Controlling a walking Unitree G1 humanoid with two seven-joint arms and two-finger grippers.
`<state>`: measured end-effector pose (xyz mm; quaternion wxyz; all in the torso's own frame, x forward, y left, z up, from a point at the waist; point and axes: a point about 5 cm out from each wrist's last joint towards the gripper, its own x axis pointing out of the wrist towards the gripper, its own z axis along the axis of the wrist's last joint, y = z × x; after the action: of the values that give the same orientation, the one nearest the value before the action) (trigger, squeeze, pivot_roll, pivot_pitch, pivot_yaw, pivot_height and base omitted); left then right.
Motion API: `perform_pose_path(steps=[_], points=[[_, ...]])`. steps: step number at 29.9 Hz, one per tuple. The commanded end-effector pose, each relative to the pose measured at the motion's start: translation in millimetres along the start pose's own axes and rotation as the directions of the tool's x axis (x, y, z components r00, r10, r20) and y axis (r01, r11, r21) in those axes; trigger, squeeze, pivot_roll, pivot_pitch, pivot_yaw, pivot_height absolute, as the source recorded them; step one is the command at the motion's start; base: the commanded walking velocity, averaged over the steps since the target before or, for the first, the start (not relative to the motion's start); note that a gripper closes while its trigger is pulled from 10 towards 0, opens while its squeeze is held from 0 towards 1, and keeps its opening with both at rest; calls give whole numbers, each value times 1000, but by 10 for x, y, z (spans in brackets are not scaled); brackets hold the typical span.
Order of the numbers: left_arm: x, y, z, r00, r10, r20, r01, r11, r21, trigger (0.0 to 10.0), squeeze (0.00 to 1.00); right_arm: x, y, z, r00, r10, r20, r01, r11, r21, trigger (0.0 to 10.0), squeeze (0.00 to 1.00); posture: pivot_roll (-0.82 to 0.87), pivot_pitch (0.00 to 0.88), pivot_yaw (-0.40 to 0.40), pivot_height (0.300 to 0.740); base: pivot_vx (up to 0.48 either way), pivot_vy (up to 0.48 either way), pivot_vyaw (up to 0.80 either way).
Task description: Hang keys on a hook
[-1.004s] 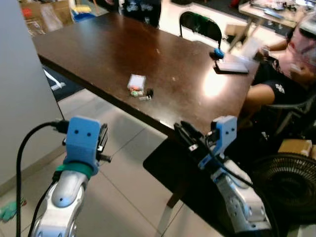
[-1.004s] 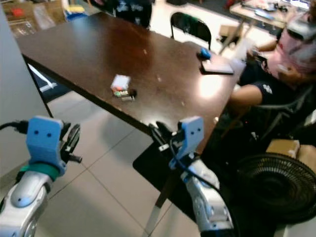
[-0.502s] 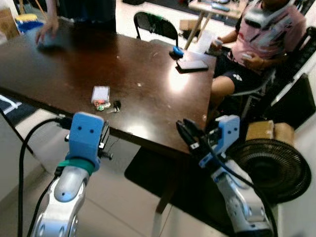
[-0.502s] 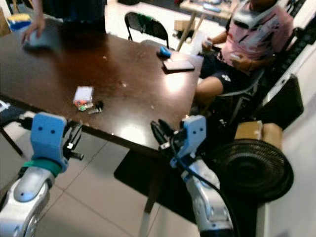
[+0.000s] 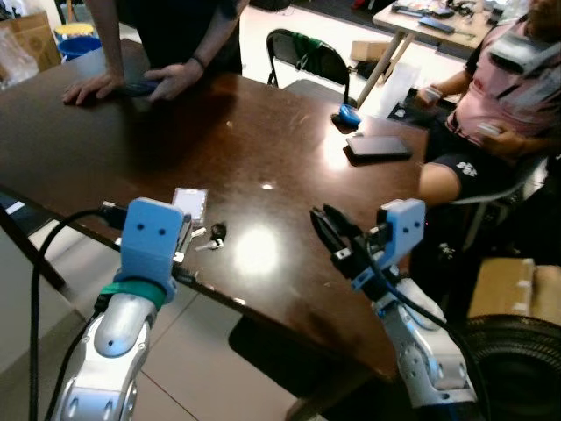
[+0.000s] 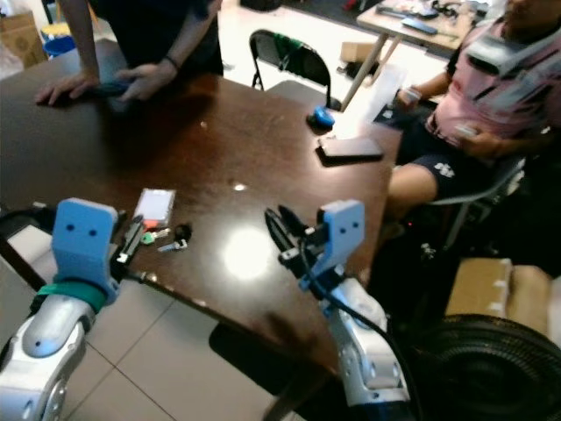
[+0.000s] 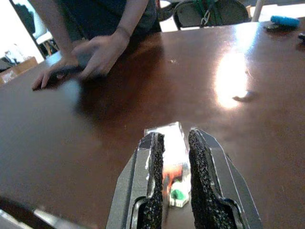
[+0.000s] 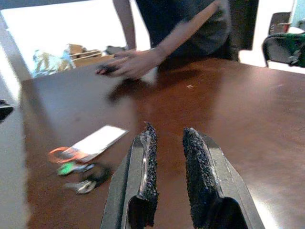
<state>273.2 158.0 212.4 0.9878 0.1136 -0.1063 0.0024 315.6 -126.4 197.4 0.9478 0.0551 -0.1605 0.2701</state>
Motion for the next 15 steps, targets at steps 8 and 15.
perform_pose_path(steps=[8,15], points=[[-78,-12,-193,983,-148,-107,162,977,138,10000,0,-46,-28,13,1000,3,3,-3,1000,-29,10000,0,93,126,39,740,120,0,0],[-105,-8,-249,951,-271,-148,298,931,211,10000,0,-35,-5,3,1000,11,5,-11,1000,-27,10000,0,94,120,41,740,0,0,0]])
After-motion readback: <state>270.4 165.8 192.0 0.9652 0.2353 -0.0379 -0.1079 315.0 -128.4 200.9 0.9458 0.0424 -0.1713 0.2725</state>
